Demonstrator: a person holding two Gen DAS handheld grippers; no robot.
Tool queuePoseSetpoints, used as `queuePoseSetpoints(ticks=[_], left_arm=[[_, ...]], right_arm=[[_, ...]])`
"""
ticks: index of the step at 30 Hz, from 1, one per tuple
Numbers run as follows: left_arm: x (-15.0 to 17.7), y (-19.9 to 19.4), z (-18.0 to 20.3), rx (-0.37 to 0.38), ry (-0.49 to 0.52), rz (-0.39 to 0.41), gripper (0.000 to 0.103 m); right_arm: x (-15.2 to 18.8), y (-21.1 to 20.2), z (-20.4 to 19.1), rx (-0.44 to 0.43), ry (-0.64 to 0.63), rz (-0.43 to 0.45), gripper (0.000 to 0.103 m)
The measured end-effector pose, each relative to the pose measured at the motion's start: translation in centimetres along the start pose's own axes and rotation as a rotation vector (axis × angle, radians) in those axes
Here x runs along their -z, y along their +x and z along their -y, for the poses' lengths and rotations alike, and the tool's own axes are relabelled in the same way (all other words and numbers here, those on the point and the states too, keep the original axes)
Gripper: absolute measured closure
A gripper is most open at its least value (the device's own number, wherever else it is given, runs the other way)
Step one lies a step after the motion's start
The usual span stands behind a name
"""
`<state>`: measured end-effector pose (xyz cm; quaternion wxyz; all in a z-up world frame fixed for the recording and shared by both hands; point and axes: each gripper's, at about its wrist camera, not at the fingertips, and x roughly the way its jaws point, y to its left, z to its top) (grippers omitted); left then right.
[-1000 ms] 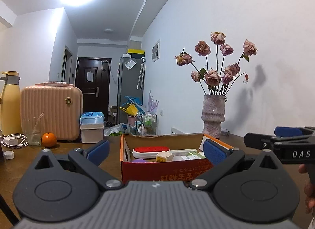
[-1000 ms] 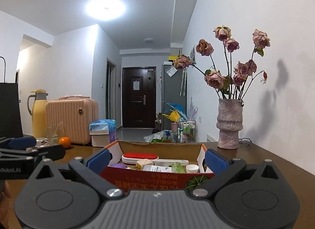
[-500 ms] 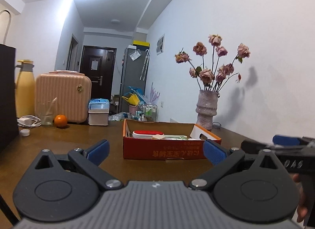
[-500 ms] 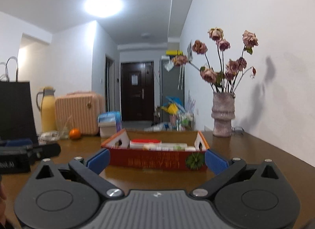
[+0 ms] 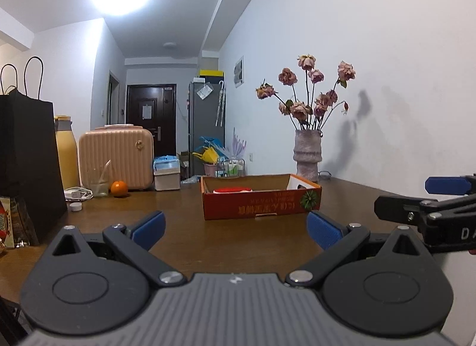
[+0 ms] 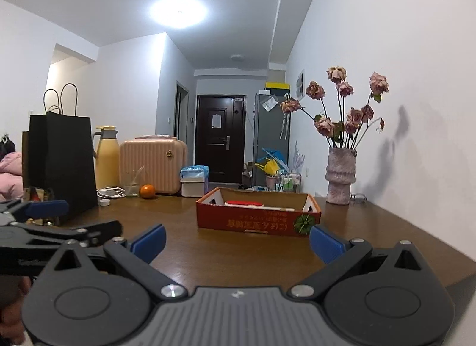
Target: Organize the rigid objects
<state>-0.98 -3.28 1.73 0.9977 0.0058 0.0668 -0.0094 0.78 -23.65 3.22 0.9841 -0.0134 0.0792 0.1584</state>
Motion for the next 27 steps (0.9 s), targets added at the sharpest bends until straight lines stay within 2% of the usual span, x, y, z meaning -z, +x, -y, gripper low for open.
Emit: queuePoseSetpoints(ticks=[4, 7, 27], left_arm=[[-0.2, -0.6, -0.6, -0.03, -0.039, 0.023, 0.0], [-0.4, -0.6, -0.5, -0.022, -0.032, 0.028, 0.0], [-0.6, -0.4, -0.5, -0.008, -0.025, 0.025, 0.0]], right_arm=[[-0.1, 0.0, 0.5, 0.032, 0.024, -0.001, 0.0], [-0.4, -0.1, 1.0, 0.037, 0.063, 0.01, 0.0], [0.3, 0.5, 1.0, 0.028, 0.067, -0.009, 0.0]])
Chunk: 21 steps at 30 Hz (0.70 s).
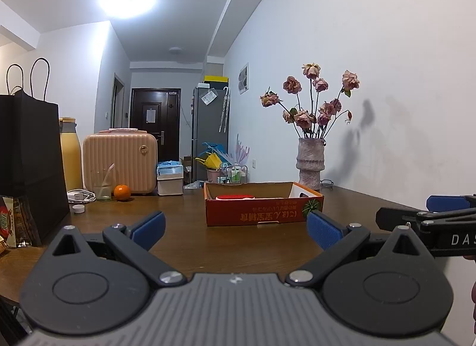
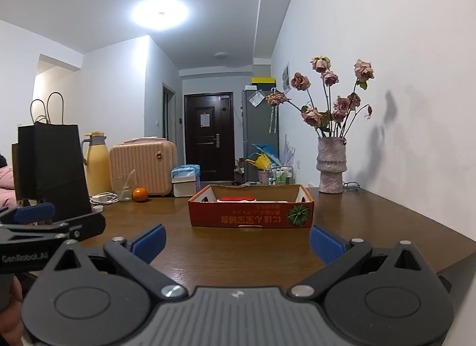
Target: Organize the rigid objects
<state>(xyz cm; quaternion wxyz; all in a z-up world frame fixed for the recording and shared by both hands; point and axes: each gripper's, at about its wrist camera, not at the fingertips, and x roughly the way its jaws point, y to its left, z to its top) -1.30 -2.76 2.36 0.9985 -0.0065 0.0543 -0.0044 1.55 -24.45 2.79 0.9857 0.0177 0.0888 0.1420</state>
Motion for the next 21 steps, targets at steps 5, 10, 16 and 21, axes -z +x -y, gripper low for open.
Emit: queuePoseSetpoints(ticks=[5, 10, 16, 21], left_arm=[[-0.03, -0.11, 0.04, 0.004, 0.005, 0.001, 0.0], [-0.08, -0.16, 0.15, 0.01, 0.014, 0.006, 0.0], [-0.05, -0.16, 0.09, 0.011, 0.015, 0.007, 0.0], [-0.11, -0.04, 0.12, 0.016, 0.019, 0.006, 0.0]], right_arm=[[0.06, 0.05, -0.12, -0.005, 0.0, -0.001, 0.0], [0.14, 0.15, -0.01, -0.008, 0.015, -0.007, 0.0], [0.16, 0.14, -0.07, -0.003, 0.014, -0.003, 0.0], [0.36, 0.35, -0.08, -0.003, 0.019, -0.01, 0.0]])
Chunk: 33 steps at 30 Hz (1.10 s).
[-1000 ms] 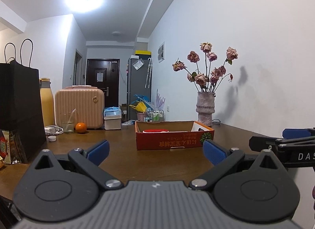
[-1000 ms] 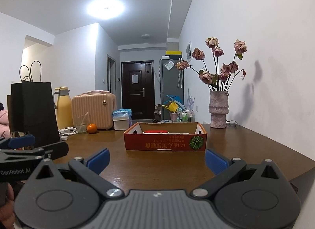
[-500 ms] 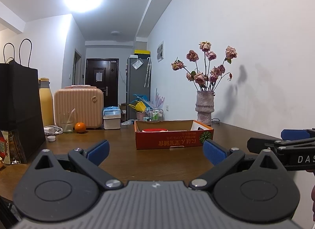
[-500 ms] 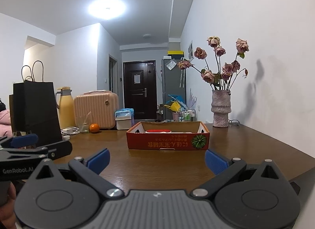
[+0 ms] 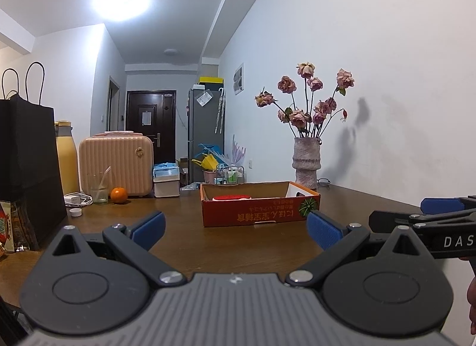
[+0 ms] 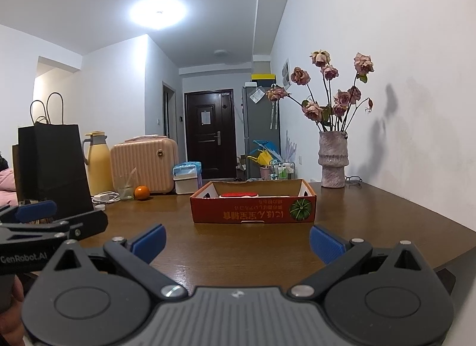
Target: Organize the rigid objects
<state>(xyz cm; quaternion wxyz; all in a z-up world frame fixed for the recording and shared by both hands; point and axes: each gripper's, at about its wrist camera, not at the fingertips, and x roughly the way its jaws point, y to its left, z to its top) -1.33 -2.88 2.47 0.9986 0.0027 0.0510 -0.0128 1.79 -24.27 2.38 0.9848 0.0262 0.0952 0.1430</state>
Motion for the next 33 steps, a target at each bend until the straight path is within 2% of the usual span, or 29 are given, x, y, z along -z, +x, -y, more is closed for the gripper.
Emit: queuePoseSetpoints(ticks=[33], left_arm=[[0.37, 0.25, -0.19, -0.003, -0.006, -0.001, 0.0]], right_arm=[[0.3, 0.05, 0.45, 0.002, 0.015, 0.006, 0.0]])
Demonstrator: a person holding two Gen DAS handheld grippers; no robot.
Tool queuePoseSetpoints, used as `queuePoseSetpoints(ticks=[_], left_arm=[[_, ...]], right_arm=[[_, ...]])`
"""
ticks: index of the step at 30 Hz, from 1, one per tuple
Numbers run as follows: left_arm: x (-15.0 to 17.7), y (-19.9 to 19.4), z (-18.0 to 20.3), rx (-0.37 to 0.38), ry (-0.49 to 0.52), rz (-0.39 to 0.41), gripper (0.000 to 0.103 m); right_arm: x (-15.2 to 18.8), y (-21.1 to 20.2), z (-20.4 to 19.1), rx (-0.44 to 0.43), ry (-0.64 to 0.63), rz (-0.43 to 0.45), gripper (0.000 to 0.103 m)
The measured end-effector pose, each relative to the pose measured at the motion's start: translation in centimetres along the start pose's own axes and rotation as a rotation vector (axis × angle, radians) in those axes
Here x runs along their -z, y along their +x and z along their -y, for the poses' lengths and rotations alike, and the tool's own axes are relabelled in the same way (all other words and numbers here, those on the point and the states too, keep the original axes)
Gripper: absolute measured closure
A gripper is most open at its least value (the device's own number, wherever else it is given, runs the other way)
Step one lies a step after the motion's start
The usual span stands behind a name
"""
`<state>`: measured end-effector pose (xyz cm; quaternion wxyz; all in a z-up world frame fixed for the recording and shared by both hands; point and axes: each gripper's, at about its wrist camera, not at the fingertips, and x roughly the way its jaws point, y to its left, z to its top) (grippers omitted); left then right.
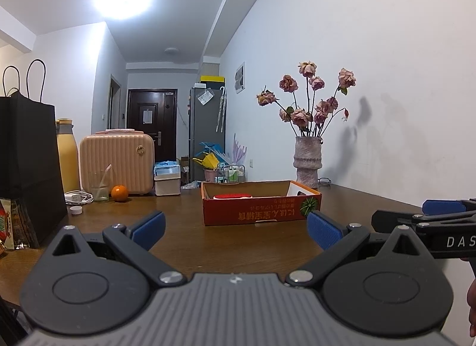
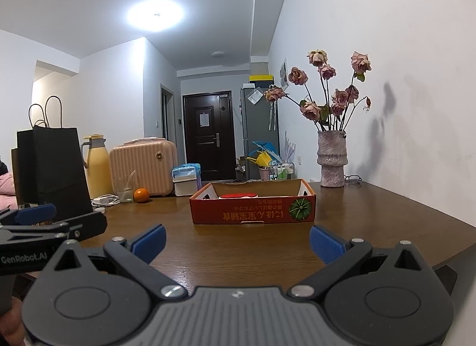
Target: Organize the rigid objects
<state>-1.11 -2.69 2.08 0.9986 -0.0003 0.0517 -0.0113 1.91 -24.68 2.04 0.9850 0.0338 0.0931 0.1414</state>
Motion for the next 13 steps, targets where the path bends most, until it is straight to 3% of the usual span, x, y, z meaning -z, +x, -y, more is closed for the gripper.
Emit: queuePoseSetpoints(ticks=[13], left_arm=[[0.68, 0.06, 0.41, -0.013, 0.027, 0.003, 0.0]], right_arm=[[0.55, 0.22, -0.1, 0.004, 0.003, -0.005, 0.0]])
